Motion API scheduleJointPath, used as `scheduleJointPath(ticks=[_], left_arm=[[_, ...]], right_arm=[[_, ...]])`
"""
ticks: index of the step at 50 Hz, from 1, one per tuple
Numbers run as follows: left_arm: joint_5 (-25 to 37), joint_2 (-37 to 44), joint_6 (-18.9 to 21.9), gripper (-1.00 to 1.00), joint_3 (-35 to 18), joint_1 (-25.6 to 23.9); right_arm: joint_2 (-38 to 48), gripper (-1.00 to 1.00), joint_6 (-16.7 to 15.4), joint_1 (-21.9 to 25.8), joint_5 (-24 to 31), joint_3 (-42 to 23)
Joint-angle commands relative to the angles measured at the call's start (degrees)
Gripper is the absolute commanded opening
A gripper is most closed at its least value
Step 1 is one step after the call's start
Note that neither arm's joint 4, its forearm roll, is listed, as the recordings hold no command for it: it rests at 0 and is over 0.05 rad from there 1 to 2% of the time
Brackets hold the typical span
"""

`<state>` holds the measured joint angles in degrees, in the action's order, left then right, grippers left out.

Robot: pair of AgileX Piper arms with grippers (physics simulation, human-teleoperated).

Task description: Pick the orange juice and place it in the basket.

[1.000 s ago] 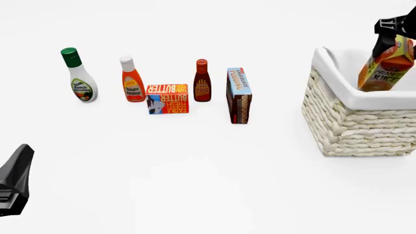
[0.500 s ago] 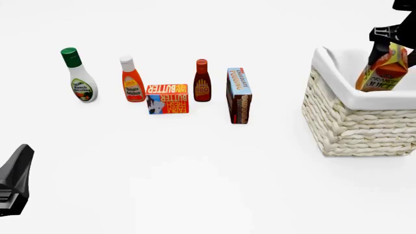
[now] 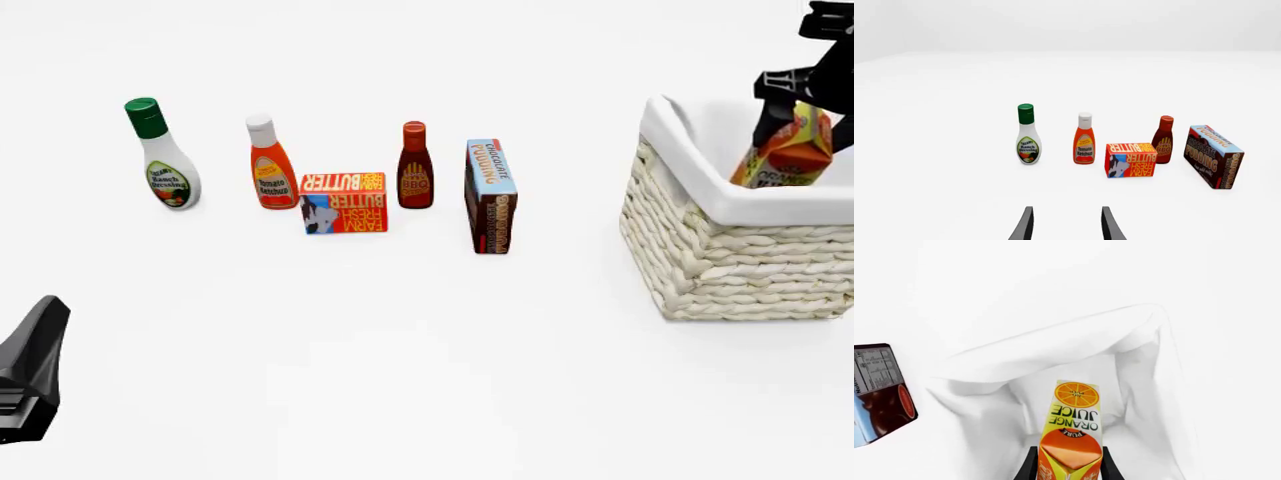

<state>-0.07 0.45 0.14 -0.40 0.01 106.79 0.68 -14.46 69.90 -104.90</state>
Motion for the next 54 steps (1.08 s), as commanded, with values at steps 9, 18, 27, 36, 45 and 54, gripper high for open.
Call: scheduleJointPath(ticks=[9,18,27,36,45,54], left_arm=[[0.00,-0.02,0.00,1.00,0.00,-0.01],[0.00,0.00,0.01,1.00,0.00,0.00],[0.00,0.01,0.01,1.00,0.00,0.00],[0.00,-0.01,0.01,1.00,0.00,-0.01],[0.00,-0.01,0.00,1.00,0.00,0.00],[0.00,-0.01,0.01,1.00,0.00,-0.01]], right_arm=[[0.37,-1.00,0.11,-1.00,0.00,-0.25],[0.27,1.00,0.89,-1.49,0.00,-0.34],[0.33,1.00,1.10,-1.45,0.00,-0.26],[0.25,1.00,0.65,-1.77,0.00,-0.15],[-0.63,1.00,1.14,-1.10,0.00,0.39],[-2.18,1.00,1.58,-0.47,0.00,1.38]])
